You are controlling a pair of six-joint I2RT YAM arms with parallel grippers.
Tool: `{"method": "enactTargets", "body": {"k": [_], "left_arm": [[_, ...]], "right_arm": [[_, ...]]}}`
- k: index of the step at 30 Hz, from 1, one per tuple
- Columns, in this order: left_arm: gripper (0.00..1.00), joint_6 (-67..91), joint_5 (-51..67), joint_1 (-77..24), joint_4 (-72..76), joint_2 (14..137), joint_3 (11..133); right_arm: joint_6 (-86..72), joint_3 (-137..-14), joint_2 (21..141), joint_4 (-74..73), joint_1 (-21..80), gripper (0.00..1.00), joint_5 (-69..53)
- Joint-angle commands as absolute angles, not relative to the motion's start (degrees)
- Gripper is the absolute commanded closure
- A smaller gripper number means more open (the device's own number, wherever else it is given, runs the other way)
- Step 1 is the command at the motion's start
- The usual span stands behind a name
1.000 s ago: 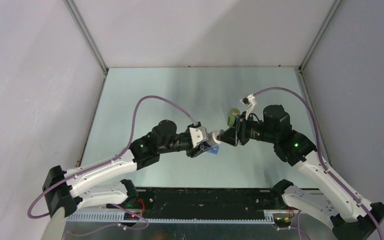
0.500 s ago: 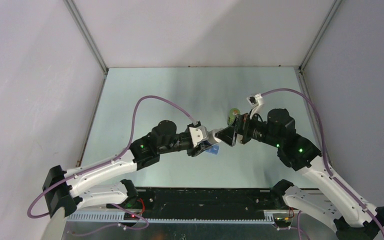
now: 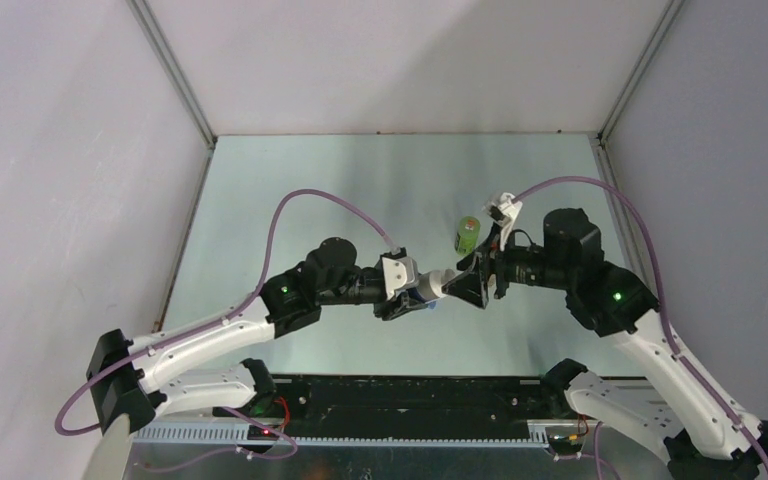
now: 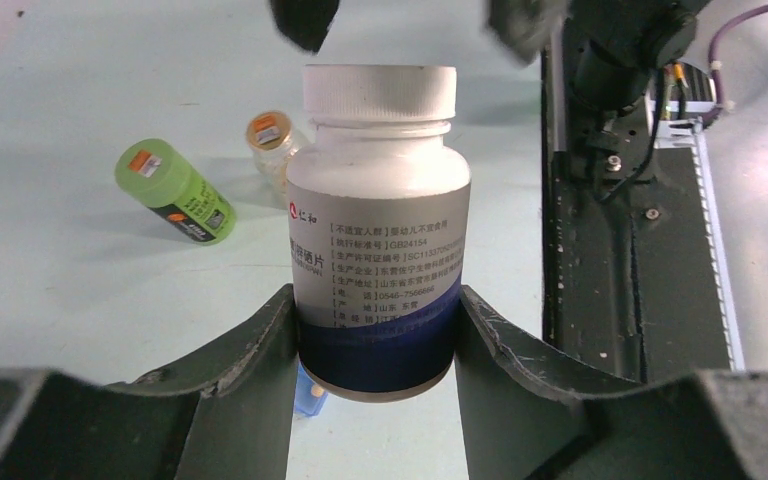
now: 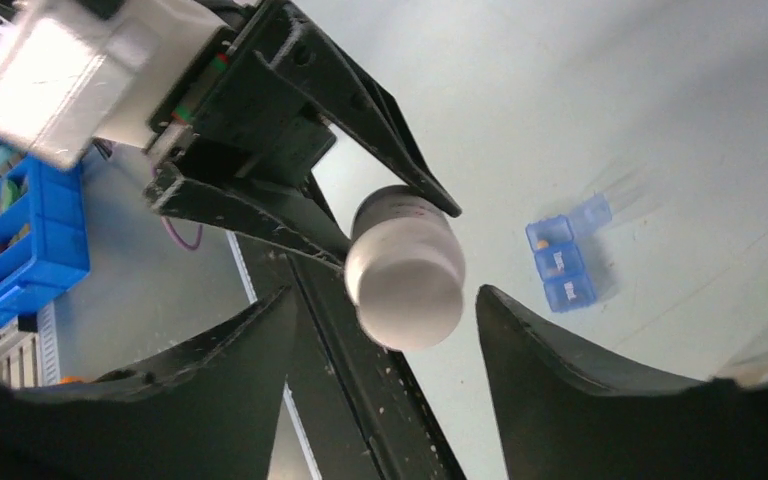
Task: Sort the pills into containers
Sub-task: Screw the lid of the pill bottle onto the pill bottle.
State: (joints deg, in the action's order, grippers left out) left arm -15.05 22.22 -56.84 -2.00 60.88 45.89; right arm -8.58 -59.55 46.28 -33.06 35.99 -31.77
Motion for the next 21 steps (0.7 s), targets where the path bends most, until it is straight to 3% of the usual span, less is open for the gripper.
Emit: {"method": "enactTargets", "body": {"k": [1,9,12,21], "left_arm": [[1.00,-15.4,27.7,-57.1,-2.4,60.9,49.2],[1.00,-15.5,28.9,-57.1,-2.4,60.9,49.2],[1.00,-15.2,27.6,-57.1,-1.9,60.9,49.1],[1.00,-14.9,22.1,-57.1,-1.8,61.5,49.2]], "right_arm": [[-3.5,-62.3,49.0,-37.5,35.8,0.35,-32.7],[-5.2,-62.3,50.1,-36.1,35.8,0.54,-33.3],[-8.7,-62.1,50.6,-34.5,35.7,0.57,-32.2],[-37.3,-61.7,53.5,-29.0,38.6,0.62,-19.8]]}}
